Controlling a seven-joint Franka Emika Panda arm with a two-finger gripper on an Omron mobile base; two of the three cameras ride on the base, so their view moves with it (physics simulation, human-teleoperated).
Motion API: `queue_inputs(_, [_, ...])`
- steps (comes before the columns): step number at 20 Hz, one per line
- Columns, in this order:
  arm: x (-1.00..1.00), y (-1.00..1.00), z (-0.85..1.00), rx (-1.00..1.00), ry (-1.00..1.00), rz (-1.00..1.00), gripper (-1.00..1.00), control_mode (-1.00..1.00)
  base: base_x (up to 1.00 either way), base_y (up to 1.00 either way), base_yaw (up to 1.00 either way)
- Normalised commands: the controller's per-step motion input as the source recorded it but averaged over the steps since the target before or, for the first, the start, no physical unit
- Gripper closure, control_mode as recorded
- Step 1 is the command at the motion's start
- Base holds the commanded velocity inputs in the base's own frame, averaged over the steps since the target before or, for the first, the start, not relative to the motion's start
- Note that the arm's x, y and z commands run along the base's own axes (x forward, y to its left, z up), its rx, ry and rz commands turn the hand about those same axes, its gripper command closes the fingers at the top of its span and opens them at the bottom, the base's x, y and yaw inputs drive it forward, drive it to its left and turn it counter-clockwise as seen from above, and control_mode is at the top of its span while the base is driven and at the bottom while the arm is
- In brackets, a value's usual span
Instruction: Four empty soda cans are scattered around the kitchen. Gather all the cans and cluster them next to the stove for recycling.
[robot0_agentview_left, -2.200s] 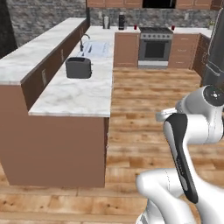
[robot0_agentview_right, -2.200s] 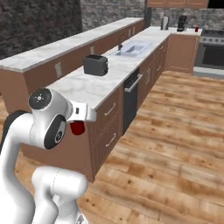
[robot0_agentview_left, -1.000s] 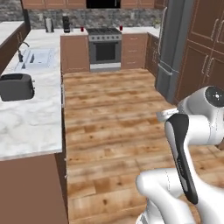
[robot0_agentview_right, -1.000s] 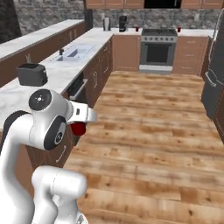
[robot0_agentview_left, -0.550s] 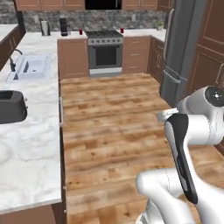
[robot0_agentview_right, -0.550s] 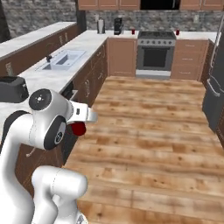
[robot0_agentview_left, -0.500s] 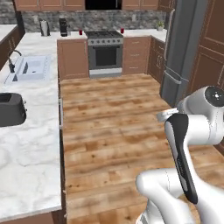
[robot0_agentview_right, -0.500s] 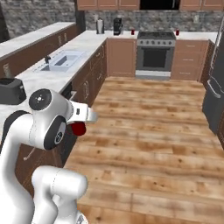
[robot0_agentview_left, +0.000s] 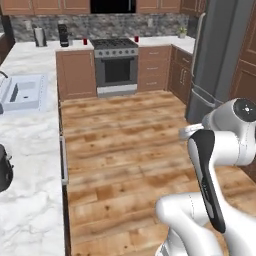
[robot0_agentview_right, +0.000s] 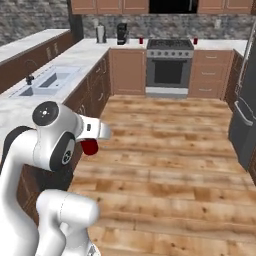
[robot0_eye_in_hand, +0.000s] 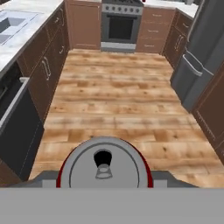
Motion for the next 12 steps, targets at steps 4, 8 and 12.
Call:
queue_inputs(4, [0.0,0.0,0.0,0.0,0.0,0.0,1.0,1.0,1.0,-0.31,-0.14])
queue_inputs(8, [0.0,0.0,0.0,0.0,0.0,0.0,1.0,1.0,1.0,-0.32,-0.12])
queue_inputs(12, [0.0,0.0,0.0,0.0,0.0,0.0,1.0,1.0,1.0,-0.33,-0.11])
